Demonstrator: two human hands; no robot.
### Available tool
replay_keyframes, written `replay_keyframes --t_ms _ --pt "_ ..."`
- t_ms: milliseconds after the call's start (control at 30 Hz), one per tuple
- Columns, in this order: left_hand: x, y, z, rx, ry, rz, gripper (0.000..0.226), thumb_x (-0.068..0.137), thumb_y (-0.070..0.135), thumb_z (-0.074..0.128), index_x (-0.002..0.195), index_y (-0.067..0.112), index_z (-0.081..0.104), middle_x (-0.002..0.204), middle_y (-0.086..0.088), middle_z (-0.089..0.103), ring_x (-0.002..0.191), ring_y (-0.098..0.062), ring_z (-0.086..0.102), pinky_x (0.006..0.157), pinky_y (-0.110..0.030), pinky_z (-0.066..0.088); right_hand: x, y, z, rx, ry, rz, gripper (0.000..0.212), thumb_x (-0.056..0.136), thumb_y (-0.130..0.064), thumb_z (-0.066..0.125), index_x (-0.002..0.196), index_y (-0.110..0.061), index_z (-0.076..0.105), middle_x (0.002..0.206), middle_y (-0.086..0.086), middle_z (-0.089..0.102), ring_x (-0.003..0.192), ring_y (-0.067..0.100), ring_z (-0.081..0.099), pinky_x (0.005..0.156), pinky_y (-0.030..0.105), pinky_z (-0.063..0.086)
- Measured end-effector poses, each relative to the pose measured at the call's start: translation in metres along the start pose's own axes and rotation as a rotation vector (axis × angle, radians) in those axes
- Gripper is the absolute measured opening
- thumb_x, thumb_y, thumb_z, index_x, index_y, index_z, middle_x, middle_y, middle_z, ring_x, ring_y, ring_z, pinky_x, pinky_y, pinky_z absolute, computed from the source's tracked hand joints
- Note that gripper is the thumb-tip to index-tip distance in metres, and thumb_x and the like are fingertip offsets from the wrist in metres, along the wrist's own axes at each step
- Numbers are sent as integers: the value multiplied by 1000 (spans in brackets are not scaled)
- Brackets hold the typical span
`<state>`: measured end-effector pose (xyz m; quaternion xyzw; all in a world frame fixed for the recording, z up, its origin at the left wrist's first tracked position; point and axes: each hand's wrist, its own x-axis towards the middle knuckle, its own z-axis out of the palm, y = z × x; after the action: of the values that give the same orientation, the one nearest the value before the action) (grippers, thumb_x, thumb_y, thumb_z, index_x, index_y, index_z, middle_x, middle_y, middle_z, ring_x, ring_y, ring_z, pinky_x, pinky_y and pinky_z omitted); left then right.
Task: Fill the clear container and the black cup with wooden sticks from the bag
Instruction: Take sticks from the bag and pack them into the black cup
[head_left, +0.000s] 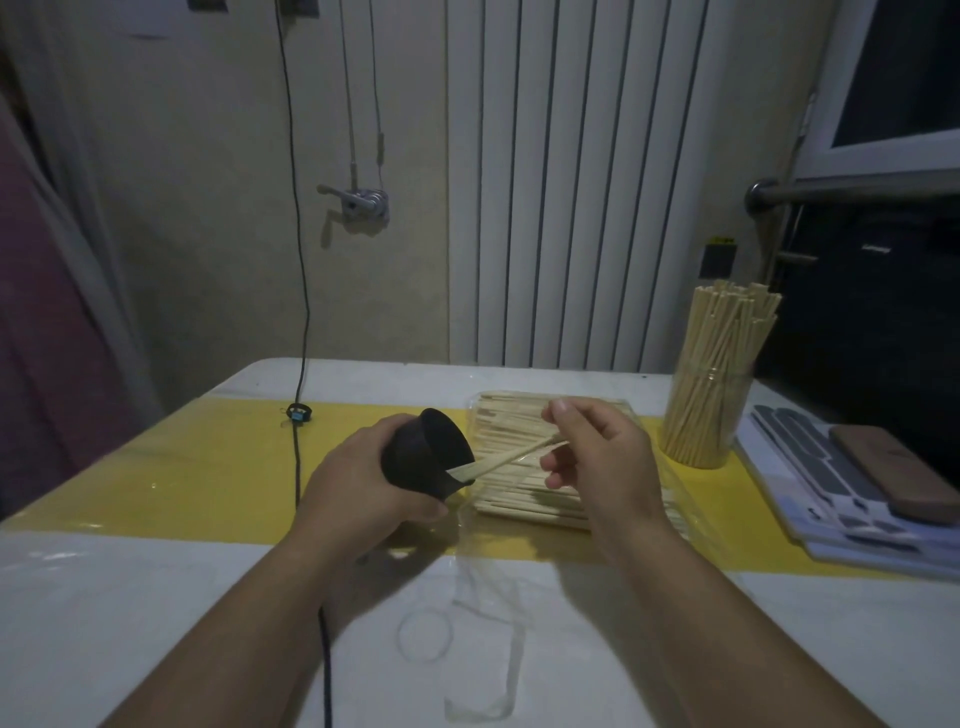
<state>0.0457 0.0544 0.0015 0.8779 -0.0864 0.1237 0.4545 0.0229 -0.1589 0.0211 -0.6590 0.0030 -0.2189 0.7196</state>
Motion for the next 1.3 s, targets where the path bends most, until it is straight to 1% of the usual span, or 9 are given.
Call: replay_keyframes --t_ms 133,267,433,567,633,733,900,1067,1300 --pt "0 -2 0 -20 19 -12 70 38 43 82 95 67 49 103 26 64 95 -2 61 82 -38 54 3 -3 -6 -77 68 -66 13 98 -19 56 94 -9 65 85 3 64 55 14 60 45 31 45" --pt "1 -4 0 -35 36 -19 69 41 44 83 99 64 51 104 25 64 95 -2 61 83 -39 54 6 -5 -13 -156 83 -104 21 93 -6 49 76 -7 61 64 -1 61 57 18 58 50 35 47" --pt "1 -5 1 -36 57 -21 70 44 42 84 103 62 52 104 25 64 97 -2 60 82 -39 53 6 -10 -19 -280 -90 -109 24 89 1 45 67 -3 56 60 7 59 52 19 57 47 34 45" --pt "1 -6 1 -37 51 -14 68 47 40 86 100 64 50 105 25 63 98 -3 60 81 -37 52 6 -8 -19 -658 -387 -36 20 82 -14 53 70 -18 69 74 -1 72 70 18 68 68 39 57" --pt "2 -6 1 -33 52 -16 70 45 42 85 104 60 51 106 25 63 99 -4 60 82 -37 53 4 -5 -17 -966 -527 -5 21 85 -17 53 84 -28 71 92 -11 70 90 13 66 81 30 53" --pt "2 -7 2 -36 55 -19 69 43 44 83 103 61 51 106 24 63 99 -4 60 83 -39 53 2 11 -11 -1317 -692 -42 31 89 -11 48 114 -20 64 124 0 59 117 23 56 94 29 45" --pt "2 -7 0 -43 57 -17 67 46 41 86 96 65 49 106 24 62 98 -3 58 84 -41 53 -1 35 -8 -1418 -668 51 60 94 -13 43 152 -14 28 153 4 32 140 27 37 112 36 35" --pt "2 -8 0 -49 55 -23 67 49 38 89 97 63 49 107 23 62 98 -4 58 85 -41 53 3 44 -6 -1503 -479 -184 33 88 -15 54 118 -25 63 119 1 51 113 28 49 89 34 39" --pt "2 -7 1 -56 50 -39 66 45 43 86 97 62 50 107 23 62 99 -6 58 86 -42 53 10 49 -11 -1354 -400 -168 20 92 -24 58 108 -28 69 113 -3 61 111 25 54 89 31 43"
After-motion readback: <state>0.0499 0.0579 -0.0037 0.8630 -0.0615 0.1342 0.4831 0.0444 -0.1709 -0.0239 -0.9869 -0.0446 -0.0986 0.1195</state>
